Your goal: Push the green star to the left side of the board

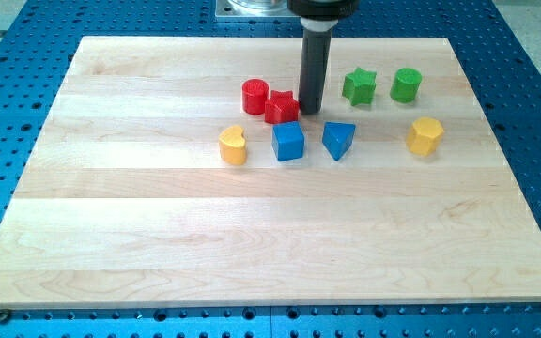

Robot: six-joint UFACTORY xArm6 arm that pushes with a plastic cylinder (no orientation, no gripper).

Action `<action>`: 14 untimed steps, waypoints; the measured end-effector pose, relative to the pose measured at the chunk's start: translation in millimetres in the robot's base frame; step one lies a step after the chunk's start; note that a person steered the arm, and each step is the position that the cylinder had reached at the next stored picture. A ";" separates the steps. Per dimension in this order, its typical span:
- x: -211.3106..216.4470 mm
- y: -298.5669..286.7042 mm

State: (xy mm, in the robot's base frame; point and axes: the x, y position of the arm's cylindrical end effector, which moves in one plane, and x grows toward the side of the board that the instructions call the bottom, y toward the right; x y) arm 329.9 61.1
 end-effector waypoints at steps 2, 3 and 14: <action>-13.5 -70.3; 15.1 -59.7; -15.2 70.7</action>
State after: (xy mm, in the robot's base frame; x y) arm 314.7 131.8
